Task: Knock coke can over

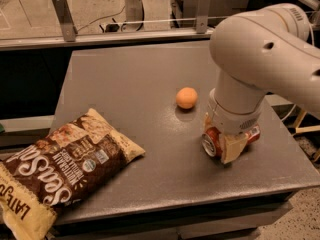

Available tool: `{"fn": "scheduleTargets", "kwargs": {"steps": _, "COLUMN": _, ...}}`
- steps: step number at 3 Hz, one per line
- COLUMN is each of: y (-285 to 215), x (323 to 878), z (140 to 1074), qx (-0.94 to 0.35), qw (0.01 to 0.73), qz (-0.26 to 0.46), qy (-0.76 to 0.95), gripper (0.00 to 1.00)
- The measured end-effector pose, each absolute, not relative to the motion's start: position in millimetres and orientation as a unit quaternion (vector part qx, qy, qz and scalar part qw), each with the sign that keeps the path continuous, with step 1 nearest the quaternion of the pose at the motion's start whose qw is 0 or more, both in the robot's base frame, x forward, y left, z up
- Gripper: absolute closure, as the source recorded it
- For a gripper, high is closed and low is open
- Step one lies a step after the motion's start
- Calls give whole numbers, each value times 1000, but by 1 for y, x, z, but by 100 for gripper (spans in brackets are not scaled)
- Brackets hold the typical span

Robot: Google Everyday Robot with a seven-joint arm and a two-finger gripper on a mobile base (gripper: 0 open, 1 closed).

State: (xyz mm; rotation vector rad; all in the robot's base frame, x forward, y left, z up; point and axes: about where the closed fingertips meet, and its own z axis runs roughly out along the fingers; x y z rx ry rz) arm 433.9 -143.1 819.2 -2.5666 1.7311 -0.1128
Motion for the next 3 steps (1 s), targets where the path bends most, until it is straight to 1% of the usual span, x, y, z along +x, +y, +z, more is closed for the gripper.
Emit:
{"fn": "scheduleTargets", "kwargs": {"steps": 1, "y": -144, "x": 434, "z": 822, "qx": -828, "qw": 19, "qz": -37, "qy": 559, "gripper": 5}}
{"fn": "scheduleTargets", "kwargs": {"steps": 2, "y": -146, "x": 434, "z": 824, "qx": -828, "qw": 22, "qz": -35, "qy": 559, "gripper": 0}}
{"fn": "scheduleTargets", "kwargs": {"steps": 3, "y": -162, "x": 436, "z": 836, "qx": -828, "qw": 41, "qz": -22, "qy": 558, "gripper": 0}}
